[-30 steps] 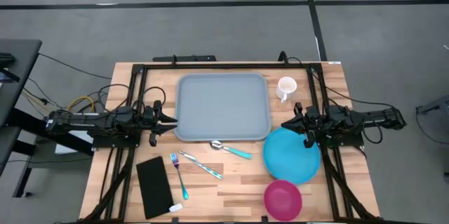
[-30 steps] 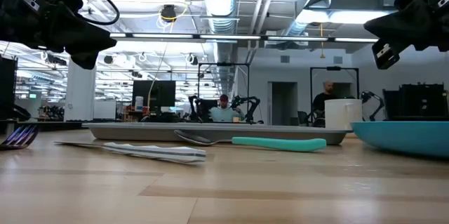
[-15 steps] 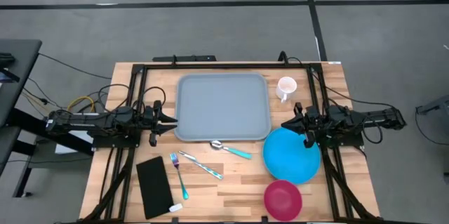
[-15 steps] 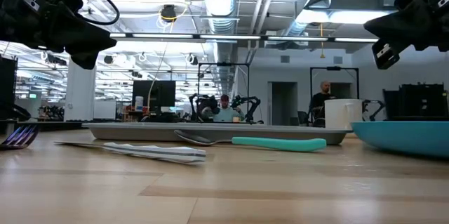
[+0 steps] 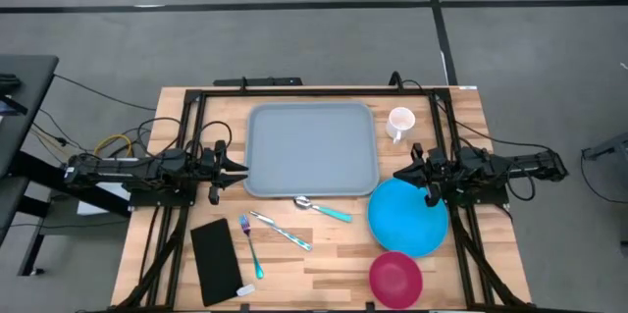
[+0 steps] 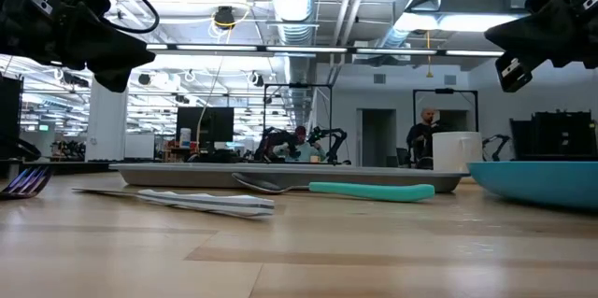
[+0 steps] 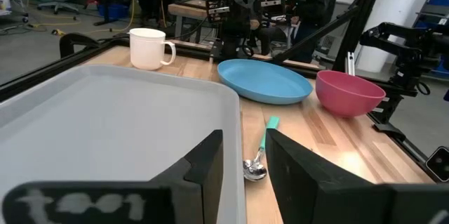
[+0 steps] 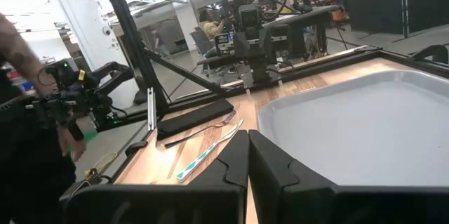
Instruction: Set up tray
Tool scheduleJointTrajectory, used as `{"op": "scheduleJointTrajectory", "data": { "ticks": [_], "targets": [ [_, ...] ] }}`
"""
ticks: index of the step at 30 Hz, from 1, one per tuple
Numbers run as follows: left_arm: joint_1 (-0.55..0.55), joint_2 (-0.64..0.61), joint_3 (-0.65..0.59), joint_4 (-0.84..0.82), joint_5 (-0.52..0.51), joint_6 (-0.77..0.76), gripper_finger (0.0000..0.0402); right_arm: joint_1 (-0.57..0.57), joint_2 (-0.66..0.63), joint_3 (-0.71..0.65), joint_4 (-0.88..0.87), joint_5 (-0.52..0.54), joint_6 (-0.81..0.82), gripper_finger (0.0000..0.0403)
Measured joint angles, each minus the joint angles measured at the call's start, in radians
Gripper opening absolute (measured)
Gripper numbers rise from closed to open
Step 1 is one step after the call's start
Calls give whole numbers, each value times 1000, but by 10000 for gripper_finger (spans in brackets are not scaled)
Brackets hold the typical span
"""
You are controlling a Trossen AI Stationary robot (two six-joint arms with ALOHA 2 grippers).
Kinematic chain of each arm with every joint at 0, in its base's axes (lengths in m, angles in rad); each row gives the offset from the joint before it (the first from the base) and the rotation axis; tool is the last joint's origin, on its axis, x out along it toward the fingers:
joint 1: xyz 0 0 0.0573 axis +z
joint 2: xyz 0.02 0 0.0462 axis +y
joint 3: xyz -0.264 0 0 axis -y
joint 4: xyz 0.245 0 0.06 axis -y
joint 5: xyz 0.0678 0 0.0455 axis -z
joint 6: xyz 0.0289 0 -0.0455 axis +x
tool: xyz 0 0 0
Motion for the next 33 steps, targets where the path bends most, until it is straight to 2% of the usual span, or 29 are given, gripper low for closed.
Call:
{"op": "scheduleJointTrajectory", "data": {
  "ticks": [10, 15, 17, 21, 25, 28, 31, 33],
  "targets": [
    [0, 0, 0, 0, 0, 0, 95, 0, 0, 0, 0, 3, 0, 0],
    [0, 0, 0, 0, 0, 0, 95, -19, 0, 0, 25, 50, 29, 0],
    [0, 0, 0, 0, 0, 0, 95, -19, 0, 0, 77, 51, 153, 0],
    [0, 0, 0, 0, 0, 0, 95, -20, 0, 0, 165, 55, 522, 0],
    [0, 0, 0, 0, 0, 0, 95, -24, 0, 0, 195, 82, 755, 0],
    [0, 0, 0, 0, 0, 0, 95, -29, -2, 0, 206, 97, 815, 0],
    [0, 0, 0, 0, 0, 0, 95, -38, 9, 0, 176, 191, 802, 0],
    [0, 0, 0, 0, 0, 0, 95, -40, 9, 0, 182, 217, 863, 0]
  ]
}}
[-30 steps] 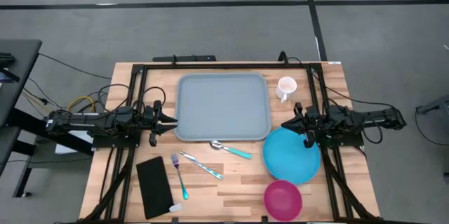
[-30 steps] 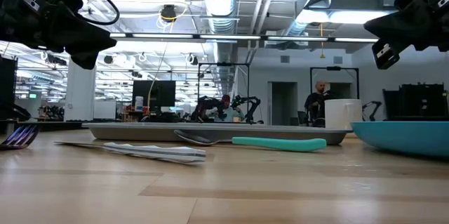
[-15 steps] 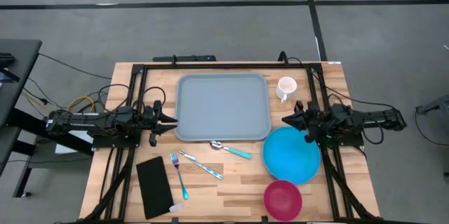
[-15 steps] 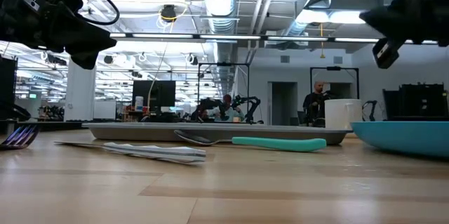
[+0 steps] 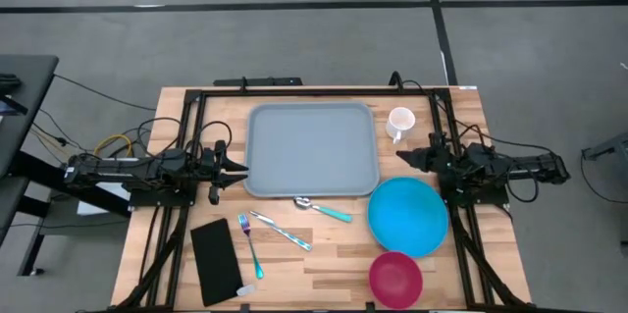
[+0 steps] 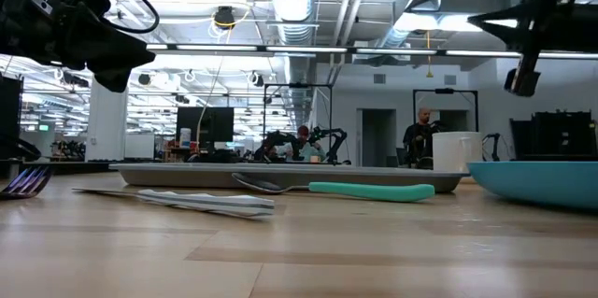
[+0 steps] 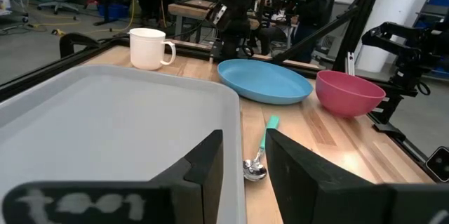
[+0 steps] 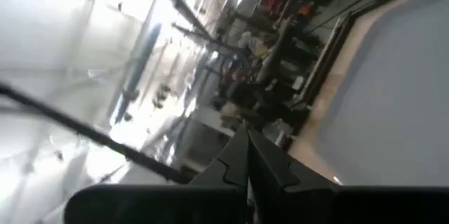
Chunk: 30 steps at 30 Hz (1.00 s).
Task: Set up tray
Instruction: Put the white mug on the gray serving tray
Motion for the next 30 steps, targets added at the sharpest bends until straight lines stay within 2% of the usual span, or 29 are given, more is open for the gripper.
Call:
{"op": "scheduleJointTrajectory", "data": {
  "ticks": [3, 7, 10, 15, 20, 30],
  "targets": [
    [0, 0, 0, 0, 0, 0, 96, 1, 4, 0, 22, 48, 80, 0],
    [0, 0, 0, 0, 0, 0, 96, -1, 4, 0, 41, 166, 124, 0],
    [0, 0, 0, 0, 0, 0, 96, -5, 5, 8, 83, 184, 102, 0],
    [0, 0, 0, 0, 0, 0, 96, -26, 150, 151, 90, 182, -91, 0],
    [0, 0, 0, 0, 0, 1, 96, -40, 400, 368, 58, 179, -319, 0],
    [0, 0, 0, 1, -12, 29, 95, -39, 838, 786, -334, 187, -923, 0]
  ]
}}
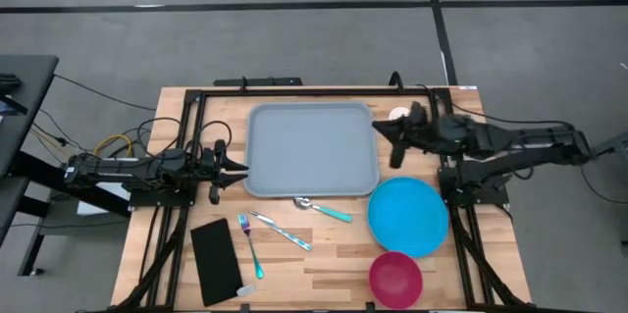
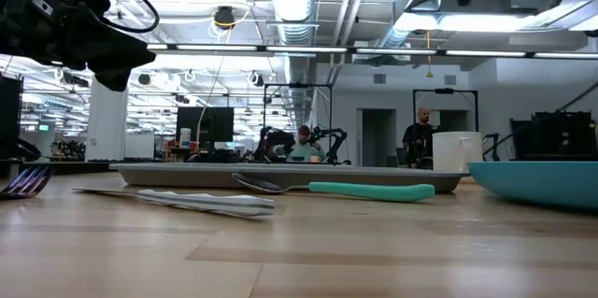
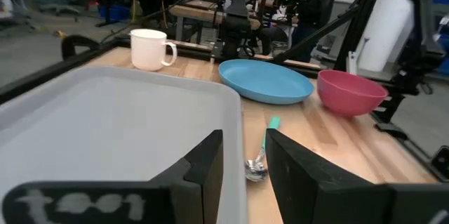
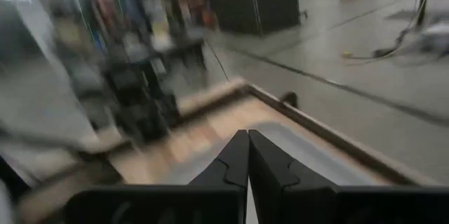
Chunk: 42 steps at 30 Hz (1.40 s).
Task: Set up tray
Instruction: Put the white mug on the gray serving tray
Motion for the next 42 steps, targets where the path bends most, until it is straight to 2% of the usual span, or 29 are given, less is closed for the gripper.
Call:
{"op": "scheduleJointTrajectory", "data": {
  "ticks": [2, 4, 7, 11, 14, 18, 22, 27, 30, 37, 42],
  "targets": [
    [0, 0, 0, 1, -11, 41, 95, -8, 63, 64, -118, 38, -18, 0],
    [0, 0, 0, 2, -11, 58, 95, -30, 126, 121, -244, 86, 47, 0],
    [0, 0, 0, 2, -11, 58, 95, -87, 214, 190, -456, 133, 242, 0],
    [0, 0, 0, 2, -11, 55, 95, -174, 313, 252, -715, 145, 505, 0],
    [0, 0, 0, 2, -11, 46, 95, -228, 369, 258, -852, 156, 660, 0],
    [0, 0, 0, 2, 7, -57, 95, -274, 436, 259, -986, 170, 844, 0],
    [0, 0, 0, 0, 23, -167, 95, -302, 501, 259, -1027, 93, 969, 0],
    [-1, 0, 0, 0, 23, -193, 95, -320, 573, 259, -1028, 14, 961, 0],
    [-1, 0, 0, 0, 23, -203, 95, -304, 612, 259, -1029, 15, 979, 9],
    [-1, 0, 0, -1, 23, -199, 95, -248, 673, 259, -1041, 34, 1006, 94],
    [0, 0, 0, -1, 23, -197, 95, -232, 673, 259, -1080, 84, 1115, 152]
  ]
}}
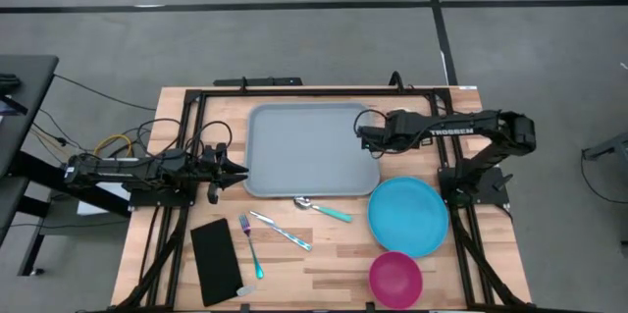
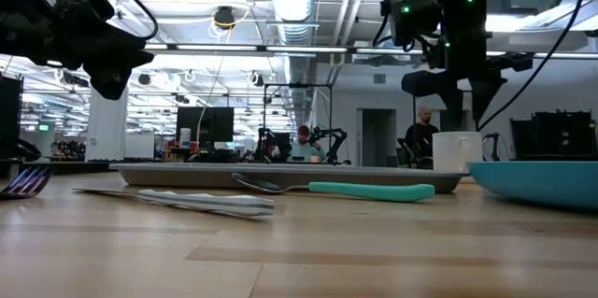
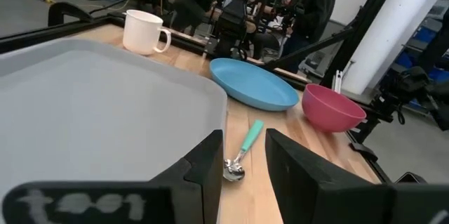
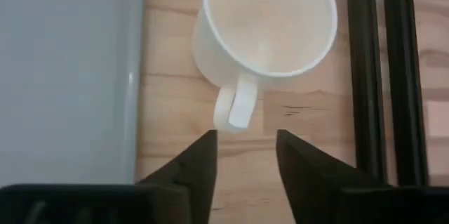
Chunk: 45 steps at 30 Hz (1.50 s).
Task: Set up tray
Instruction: Put the white mug on the gray serving tray
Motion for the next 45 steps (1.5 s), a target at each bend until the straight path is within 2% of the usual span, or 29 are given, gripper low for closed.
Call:
{"op": "scheduleJointTrajectory", "data": {
  "ticks": [5, 12, 20, 30, 40, 45],
  "targets": [
    [0, 0, 0, 0, 0, 3, 95, -36, 12, 0, 10, 7, 71, 179],
    [0, 0, 0, -1, 0, 31, 95, -116, 109, 0, 57, -36, 39, 175],
    [0, 0, 0, -1, -2, 33, 95, -147, 177, 0, 83, -50, 37, 140],
    [0, 0, 0, -1, -6, 32, 96, -132, 163, 0, 83, -17, 63, 39],
    [0, 0, 0, 0, -17, 32, 96, -106, 158, 0, 65, -10, 101, 52],
    [0, 0, 0, 0, -17, 32, 96, -77, 116, 0, 59, 2, 123, 40]
  ]
}}
